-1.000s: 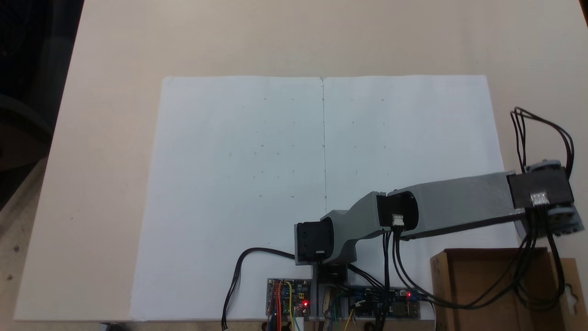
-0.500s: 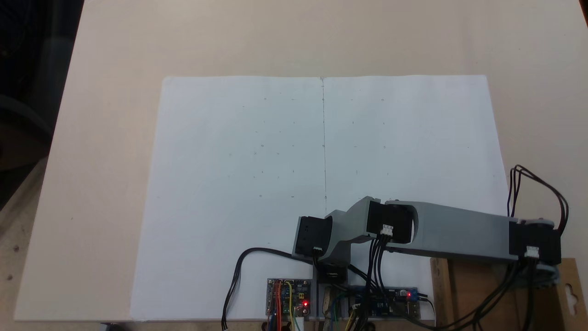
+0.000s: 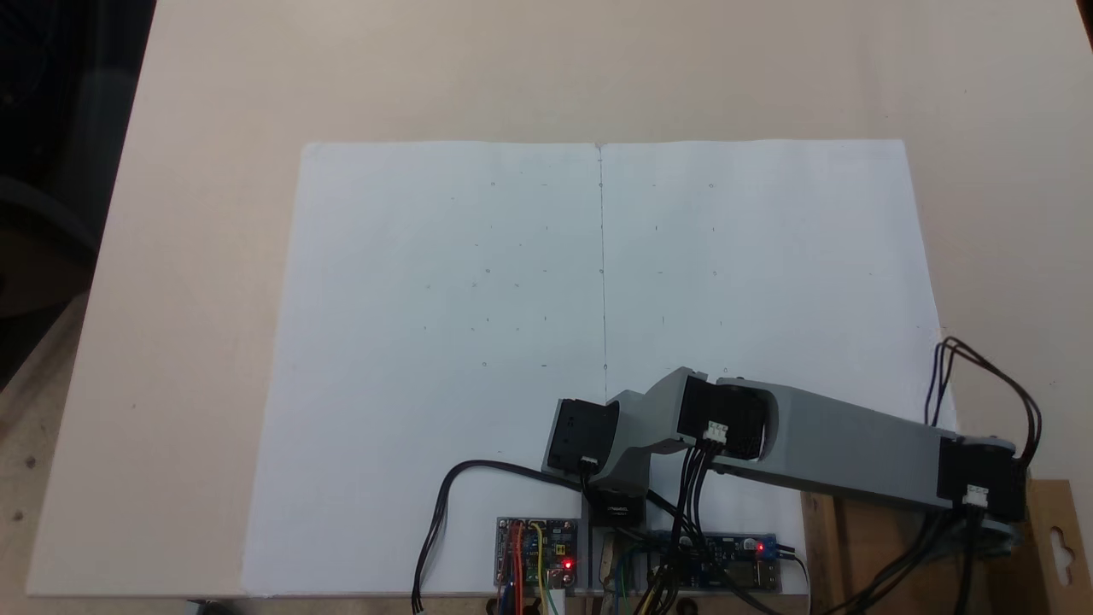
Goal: Grasp a green dice and put it in the bin.
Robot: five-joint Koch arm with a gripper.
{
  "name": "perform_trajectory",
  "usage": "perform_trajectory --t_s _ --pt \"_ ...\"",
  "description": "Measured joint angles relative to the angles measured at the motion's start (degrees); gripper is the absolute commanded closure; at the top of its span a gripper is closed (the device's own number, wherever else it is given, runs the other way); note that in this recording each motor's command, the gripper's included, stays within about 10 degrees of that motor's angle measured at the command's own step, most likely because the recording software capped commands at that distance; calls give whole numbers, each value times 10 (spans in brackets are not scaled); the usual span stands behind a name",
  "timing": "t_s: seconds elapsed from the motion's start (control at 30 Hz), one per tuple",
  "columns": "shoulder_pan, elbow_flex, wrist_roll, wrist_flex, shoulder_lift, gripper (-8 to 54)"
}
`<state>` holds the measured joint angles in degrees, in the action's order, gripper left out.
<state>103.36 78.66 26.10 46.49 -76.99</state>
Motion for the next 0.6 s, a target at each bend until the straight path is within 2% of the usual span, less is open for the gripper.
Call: perform_trajectory --t_s 0.07,0.6 --pt "5 6 -1 5 -7 46" --pt "-13 -13 -1 -3 -73 38"
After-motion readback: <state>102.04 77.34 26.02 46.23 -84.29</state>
